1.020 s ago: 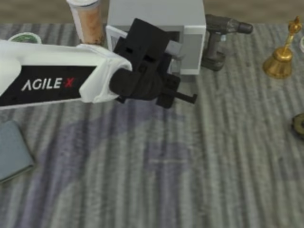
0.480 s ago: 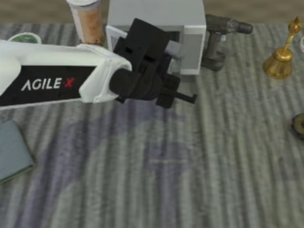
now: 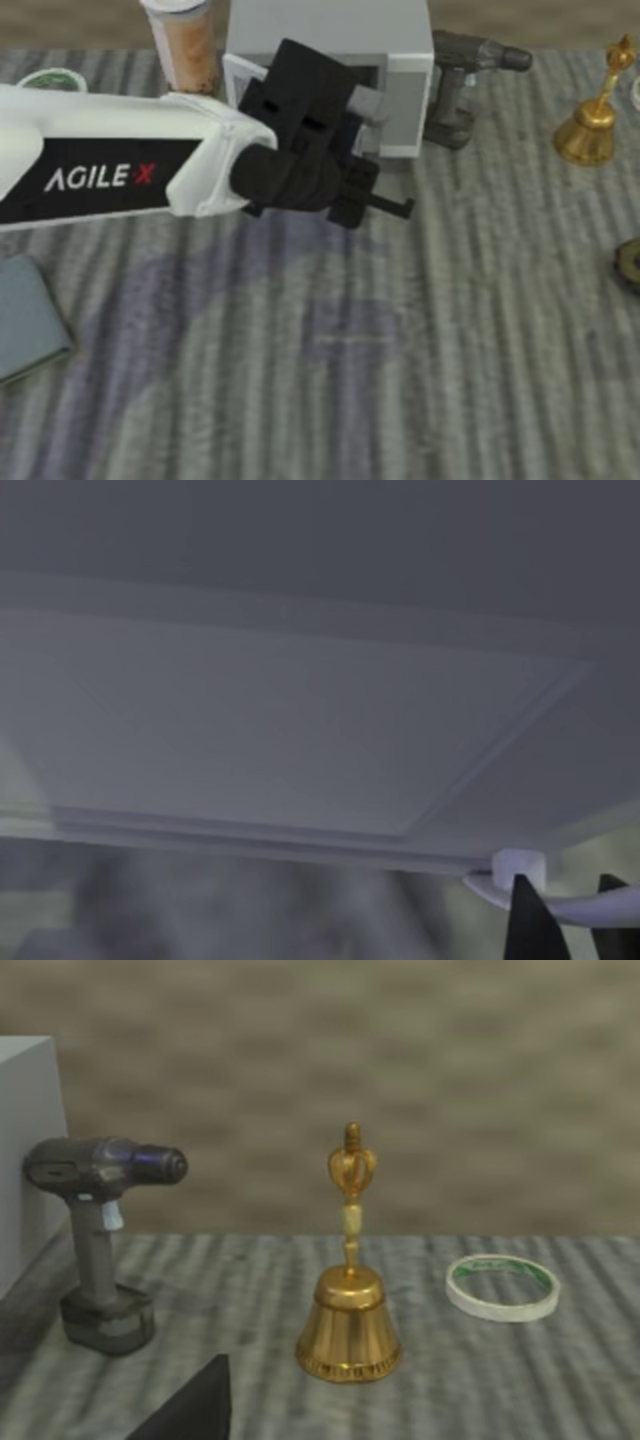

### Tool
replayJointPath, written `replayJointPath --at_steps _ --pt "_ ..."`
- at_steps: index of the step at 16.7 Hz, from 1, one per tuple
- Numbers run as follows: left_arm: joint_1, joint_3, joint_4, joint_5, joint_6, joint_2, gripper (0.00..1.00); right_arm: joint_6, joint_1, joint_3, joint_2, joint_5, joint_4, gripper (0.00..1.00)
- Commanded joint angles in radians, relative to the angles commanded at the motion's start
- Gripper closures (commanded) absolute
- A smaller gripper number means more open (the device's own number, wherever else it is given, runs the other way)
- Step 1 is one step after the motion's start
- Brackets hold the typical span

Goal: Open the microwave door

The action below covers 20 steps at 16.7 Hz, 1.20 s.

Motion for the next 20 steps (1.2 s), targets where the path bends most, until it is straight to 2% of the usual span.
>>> replayJointPath --at_steps 5,20 --pt "0.022 -0.033 0.013 0.028 0.047 -0.025 1.00 0.000 0.000 0.000 0.000 0.000 0.000 0.00" --pt "0.022 -0.034 0.013 0.028 0.048 -0.025 1.00 0.000 0.000 0.000 0.000 0.000 0.000 0.00"
